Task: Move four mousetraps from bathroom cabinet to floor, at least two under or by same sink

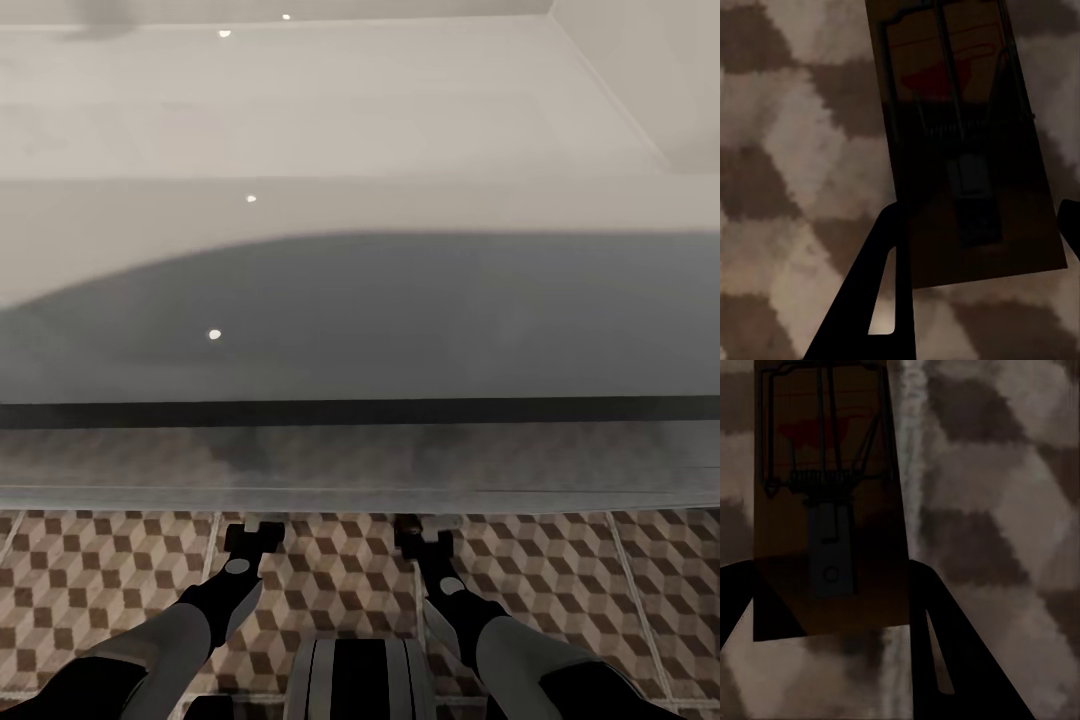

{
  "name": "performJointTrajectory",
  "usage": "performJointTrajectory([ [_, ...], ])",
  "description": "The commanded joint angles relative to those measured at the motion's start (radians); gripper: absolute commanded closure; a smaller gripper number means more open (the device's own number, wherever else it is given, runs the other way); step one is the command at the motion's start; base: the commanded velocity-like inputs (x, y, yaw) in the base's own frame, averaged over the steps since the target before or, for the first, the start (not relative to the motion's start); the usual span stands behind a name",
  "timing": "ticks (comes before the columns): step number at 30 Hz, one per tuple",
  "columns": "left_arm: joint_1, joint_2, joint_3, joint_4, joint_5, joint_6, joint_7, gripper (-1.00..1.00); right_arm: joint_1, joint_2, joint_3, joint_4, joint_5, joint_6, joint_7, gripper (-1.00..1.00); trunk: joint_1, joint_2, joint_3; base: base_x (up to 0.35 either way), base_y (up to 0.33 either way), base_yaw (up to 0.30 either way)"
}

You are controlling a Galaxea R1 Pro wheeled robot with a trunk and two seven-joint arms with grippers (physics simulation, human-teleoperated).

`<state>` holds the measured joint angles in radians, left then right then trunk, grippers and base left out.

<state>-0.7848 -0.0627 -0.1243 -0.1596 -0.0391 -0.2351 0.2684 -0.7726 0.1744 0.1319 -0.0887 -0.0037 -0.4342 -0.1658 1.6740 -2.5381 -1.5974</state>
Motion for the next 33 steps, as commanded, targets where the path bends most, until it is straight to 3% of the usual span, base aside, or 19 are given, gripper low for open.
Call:
performJointTrajectory([
  [1, -0.001, 0.000, -0.008, 0.001, -0.004, -0.001, 0.009, 1.00, -0.001, 0.000, 0.009, 0.001, -0.003, -0.011, -0.012, 1.00, 0.000, 0.000, -0.001, 0.000, 0.000, 0.000],
  [11, -0.001, 0.002, -0.004, 0.002, -0.002, 0.003, 0.010, 1.00, 0.000, 0.000, 0.013, 0.001, -0.004, -0.045, -0.014, 1.00, 0.000, 0.000, -0.001, 0.000, 0.000, 0.000],
  [23, -0.001, 0.011, 0.002, -0.004, 0.009, 0.012, 0.011, 1.00, 0.001, 0.000, 0.017, -0.033, 0.008, 0.019, -0.033, 1.00, 0.000, 0.000, -0.001, 0.000, 0.000, 0.000],
  [33, -0.001, 0.017, 0.004, -0.002, 0.010, 0.014, 0.010, 1.00, 0.001, 0.000, 0.017, -0.037, 0.008, 0.024, -0.034, 1.00, 0.000, 0.000, -0.001, 0.000, 0.000, 0.000],
])
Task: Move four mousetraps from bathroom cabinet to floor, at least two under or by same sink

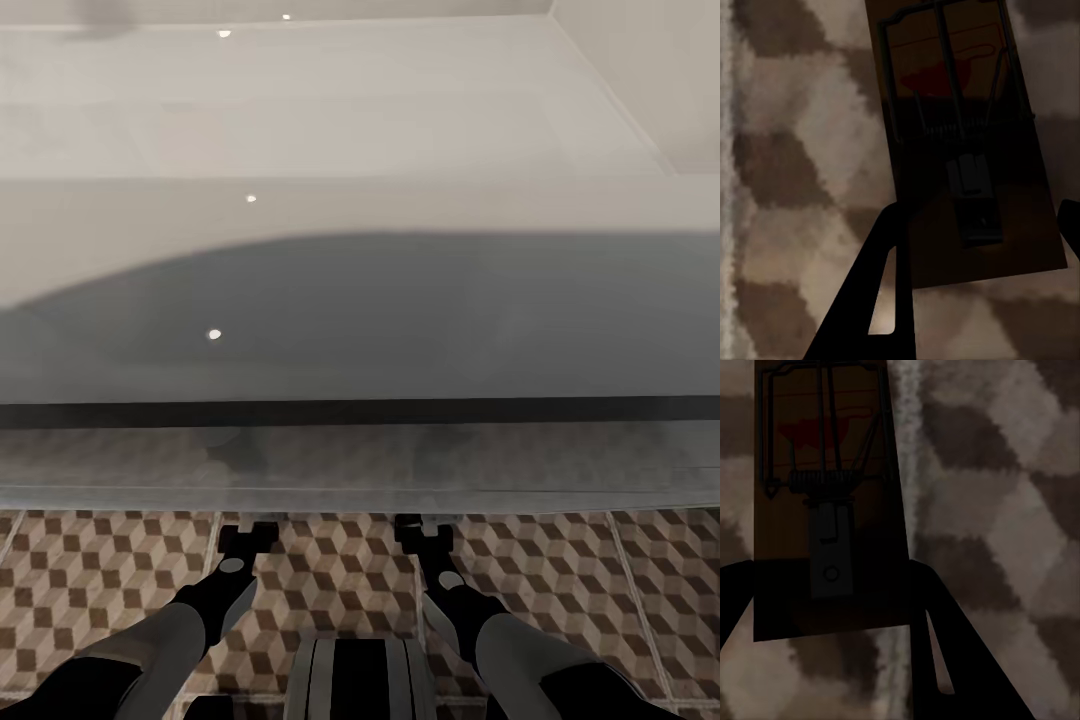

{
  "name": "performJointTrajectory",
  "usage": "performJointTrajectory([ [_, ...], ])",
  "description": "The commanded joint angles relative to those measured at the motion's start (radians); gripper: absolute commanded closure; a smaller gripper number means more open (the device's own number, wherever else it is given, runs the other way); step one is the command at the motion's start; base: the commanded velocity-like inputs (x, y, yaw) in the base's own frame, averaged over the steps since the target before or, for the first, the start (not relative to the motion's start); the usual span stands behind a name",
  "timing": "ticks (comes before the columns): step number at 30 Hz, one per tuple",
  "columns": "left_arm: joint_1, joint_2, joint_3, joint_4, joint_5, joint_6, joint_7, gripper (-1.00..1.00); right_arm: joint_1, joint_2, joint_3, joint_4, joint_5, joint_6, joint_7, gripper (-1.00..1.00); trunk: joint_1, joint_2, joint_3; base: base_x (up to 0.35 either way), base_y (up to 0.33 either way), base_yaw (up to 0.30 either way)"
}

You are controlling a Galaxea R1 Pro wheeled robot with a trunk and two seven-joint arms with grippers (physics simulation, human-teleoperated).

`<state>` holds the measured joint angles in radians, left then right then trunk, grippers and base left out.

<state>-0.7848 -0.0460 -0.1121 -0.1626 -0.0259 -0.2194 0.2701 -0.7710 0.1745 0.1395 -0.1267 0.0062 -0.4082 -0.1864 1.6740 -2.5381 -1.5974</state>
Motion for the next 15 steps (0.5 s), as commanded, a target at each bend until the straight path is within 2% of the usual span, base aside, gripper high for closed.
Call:
performJointTrajectory([
  [1, -0.001, 0.000, -0.008, 0.001, -0.003, -0.002, 0.009, 1.00, -0.001, 0.000, 0.009, 0.001, -0.002, -0.001, -0.013, 1.00, 0.000, 0.000, 0.000, 0.000, 0.000, 0.000],
  [15, -0.001, 0.002, -0.008, 0.003, -0.003, -0.007, 0.009, 1.00, -0.001, 0.000, 0.009, -0.005, -0.002, -0.002, -0.013, 1.00, 0.000, 0.000, 0.000, 0.000, 0.000, 0.000],
])
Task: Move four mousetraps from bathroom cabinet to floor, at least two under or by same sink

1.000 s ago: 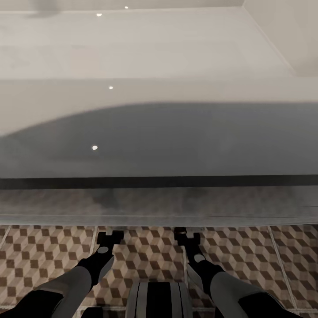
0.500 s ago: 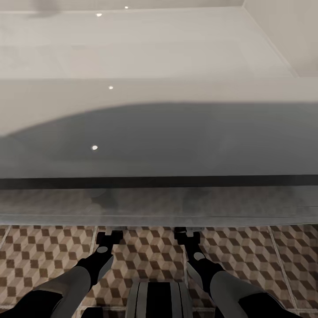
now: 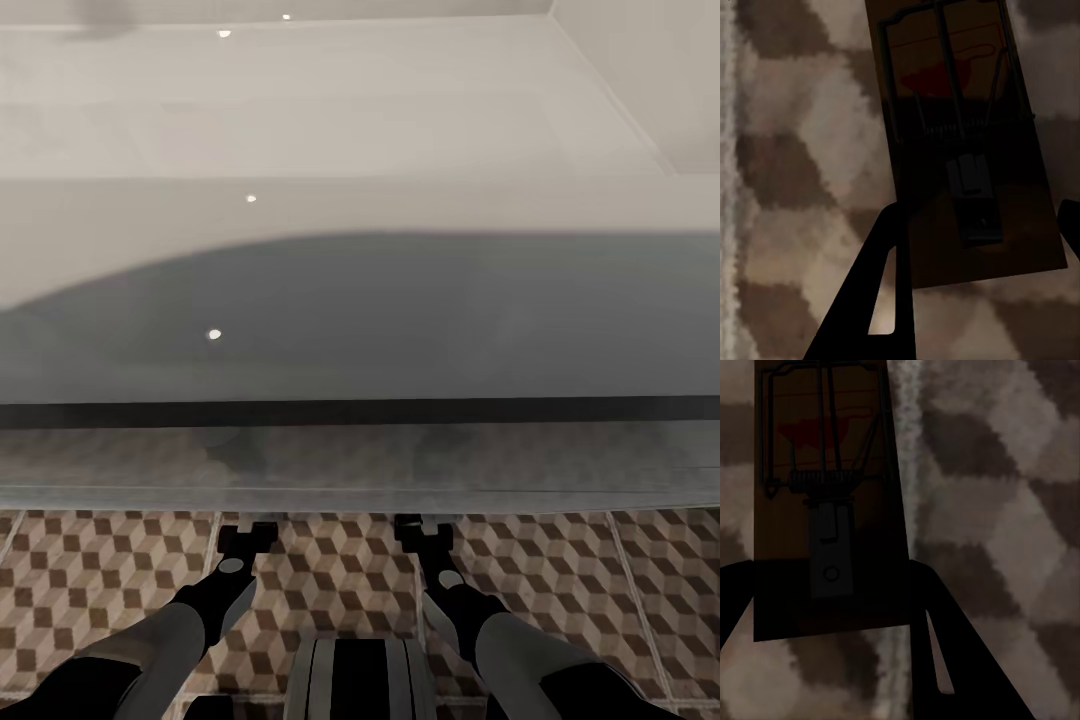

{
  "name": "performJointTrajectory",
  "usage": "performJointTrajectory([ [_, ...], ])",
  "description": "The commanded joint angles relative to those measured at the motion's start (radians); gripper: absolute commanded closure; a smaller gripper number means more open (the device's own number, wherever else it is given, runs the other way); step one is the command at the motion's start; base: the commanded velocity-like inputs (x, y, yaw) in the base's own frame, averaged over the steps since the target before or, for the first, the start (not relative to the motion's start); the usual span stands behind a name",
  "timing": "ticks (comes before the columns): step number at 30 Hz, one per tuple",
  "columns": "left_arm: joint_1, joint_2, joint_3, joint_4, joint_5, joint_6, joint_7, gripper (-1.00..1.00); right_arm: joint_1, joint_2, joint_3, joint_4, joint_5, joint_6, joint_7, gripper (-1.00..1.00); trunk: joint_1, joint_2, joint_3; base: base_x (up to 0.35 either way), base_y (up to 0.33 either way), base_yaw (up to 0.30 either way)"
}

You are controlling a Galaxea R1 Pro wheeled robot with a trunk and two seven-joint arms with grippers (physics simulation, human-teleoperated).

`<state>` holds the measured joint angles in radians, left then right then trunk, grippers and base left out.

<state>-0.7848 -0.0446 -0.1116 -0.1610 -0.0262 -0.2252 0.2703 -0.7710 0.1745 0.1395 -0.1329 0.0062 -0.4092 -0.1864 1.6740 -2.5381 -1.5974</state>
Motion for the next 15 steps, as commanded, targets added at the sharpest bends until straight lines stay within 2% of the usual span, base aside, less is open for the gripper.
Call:
performJointTrajectory([
  [1, -0.001, 0.000, -0.008, 0.001, -0.003, -0.002, 0.009, 1.00, -0.001, 0.000, 0.009, 0.000, -0.002, -0.002, -0.013, 1.00, 0.000, 0.000, 0.000, 0.000, 0.000, 0.000],
  [15, -0.001, 0.000, -0.008, 0.002, -0.003, -0.001, 0.008, 1.00, -0.001, 0.000, 0.008, 0.001, -0.011, 0.001, -0.012, 1.00, 0.000, 0.000, 0.000, 0.000, 0.000, 0.000],
])
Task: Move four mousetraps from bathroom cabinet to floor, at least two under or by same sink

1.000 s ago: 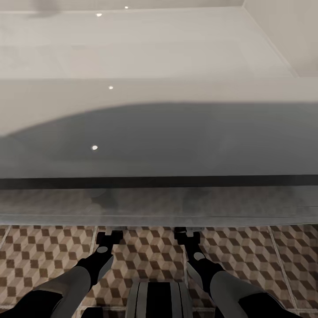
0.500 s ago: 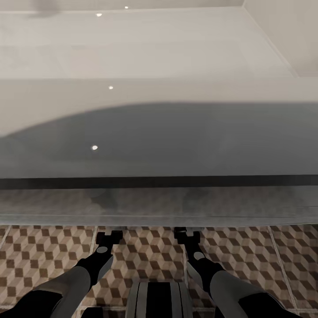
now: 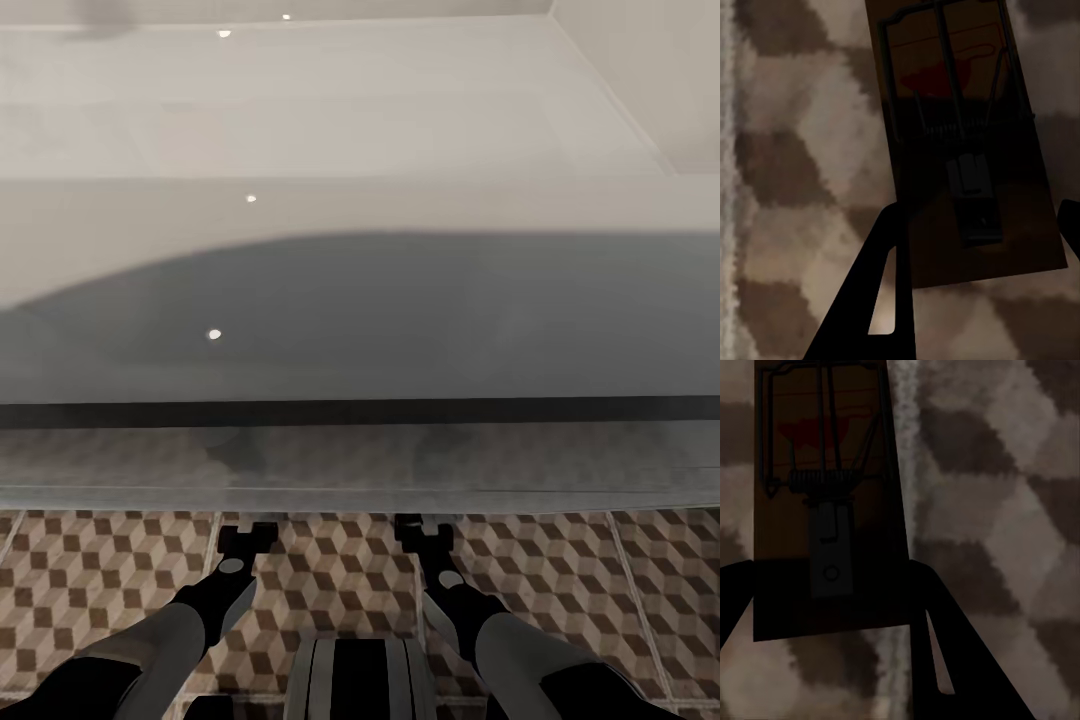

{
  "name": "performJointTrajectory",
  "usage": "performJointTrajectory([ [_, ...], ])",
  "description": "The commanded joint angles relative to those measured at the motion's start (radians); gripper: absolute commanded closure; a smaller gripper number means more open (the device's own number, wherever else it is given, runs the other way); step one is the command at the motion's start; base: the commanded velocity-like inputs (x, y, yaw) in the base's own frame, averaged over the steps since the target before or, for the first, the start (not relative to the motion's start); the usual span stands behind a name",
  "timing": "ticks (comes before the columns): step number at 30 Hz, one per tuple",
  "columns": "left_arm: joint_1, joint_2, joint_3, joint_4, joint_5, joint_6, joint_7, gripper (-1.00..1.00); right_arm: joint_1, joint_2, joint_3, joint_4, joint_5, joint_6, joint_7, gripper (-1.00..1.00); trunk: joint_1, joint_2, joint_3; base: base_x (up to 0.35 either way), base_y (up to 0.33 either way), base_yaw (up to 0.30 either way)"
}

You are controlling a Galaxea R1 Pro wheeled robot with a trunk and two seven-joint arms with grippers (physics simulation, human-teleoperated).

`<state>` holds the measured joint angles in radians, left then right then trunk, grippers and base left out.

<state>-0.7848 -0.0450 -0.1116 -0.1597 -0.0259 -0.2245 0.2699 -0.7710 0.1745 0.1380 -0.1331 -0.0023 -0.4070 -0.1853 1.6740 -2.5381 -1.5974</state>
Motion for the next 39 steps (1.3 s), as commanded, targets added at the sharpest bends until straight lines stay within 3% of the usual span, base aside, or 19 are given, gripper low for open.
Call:
performJointTrajectory([
  [1, -0.001, 0.000, -0.008, 0.002, -0.002, -0.001, 0.009, 1.00, -0.001, 0.000, 0.009, 0.005, -0.004, -0.001, -0.013, 1.00, 0.000, 0.000, 0.000, 0.000, 0.000, 0.000],
  [13, -0.001, 0.000, -0.009, 0.051, -0.003, -0.002, 0.009, 1.00, -0.001, 0.000, 0.006, 0.028, -0.008, -0.002, -0.011, 1.00, 0.000, 0.000, 0.000, 0.000, 0.000, 0.000],
  [39, -0.001, 0.000, -0.009, 0.054, -0.003, -0.006, 0.009, 1.00, -0.001, 0.000, 0.006, 0.068, -0.007, -0.005, -0.004, 1.00, 0.000, 0.000, 0.000, 0.000, 0.000, 0.000],
])
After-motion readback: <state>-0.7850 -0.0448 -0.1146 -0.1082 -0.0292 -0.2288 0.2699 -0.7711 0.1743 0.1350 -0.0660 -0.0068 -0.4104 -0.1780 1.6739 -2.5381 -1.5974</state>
